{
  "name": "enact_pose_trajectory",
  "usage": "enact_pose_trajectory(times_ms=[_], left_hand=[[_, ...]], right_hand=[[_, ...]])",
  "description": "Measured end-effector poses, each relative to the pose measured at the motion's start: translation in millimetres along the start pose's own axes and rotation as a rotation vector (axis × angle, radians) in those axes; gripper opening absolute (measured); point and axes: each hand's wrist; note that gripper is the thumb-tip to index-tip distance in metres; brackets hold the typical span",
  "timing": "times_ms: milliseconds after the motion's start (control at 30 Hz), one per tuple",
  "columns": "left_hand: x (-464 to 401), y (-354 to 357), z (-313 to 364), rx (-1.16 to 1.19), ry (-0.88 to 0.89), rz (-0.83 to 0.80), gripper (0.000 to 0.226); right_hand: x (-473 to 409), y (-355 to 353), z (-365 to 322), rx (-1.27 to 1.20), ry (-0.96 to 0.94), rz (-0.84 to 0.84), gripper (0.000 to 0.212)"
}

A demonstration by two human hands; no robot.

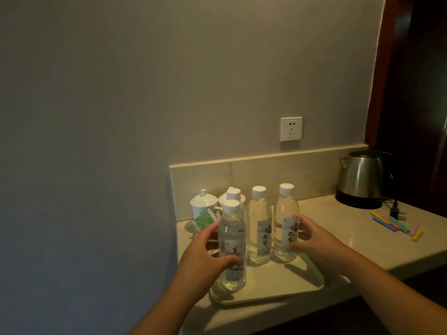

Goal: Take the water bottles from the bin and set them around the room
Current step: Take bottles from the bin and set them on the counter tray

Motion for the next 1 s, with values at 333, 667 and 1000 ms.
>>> enact_pose_trajectory(times_ms=[333,667,1000], left_hand=[[11.4,12.3,4.1,-0.071,0.031,0.077,0.064],[36.1,20.9,-12.0,-0.317,-0.106,-0.056,0.088],[75.8,-0.6,2.7,-0.183,-0.148,0.257,0.04]], right_hand=[[-7.7,9.1,0.3,0.074,-0.029,0.023,0.067],[5.5,10.2,-10.2,0.092,-0.03,0.078,0.086],[62.6,38.5,-70.1,-0.337,-0.119,0.467,0.03]])
Point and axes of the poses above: each hand's wrist, its own x-axis away from the middle knuckle, its own y-axis out of the palm, z = x × y, and after that the axes turned 13 degrees about z, right-handed
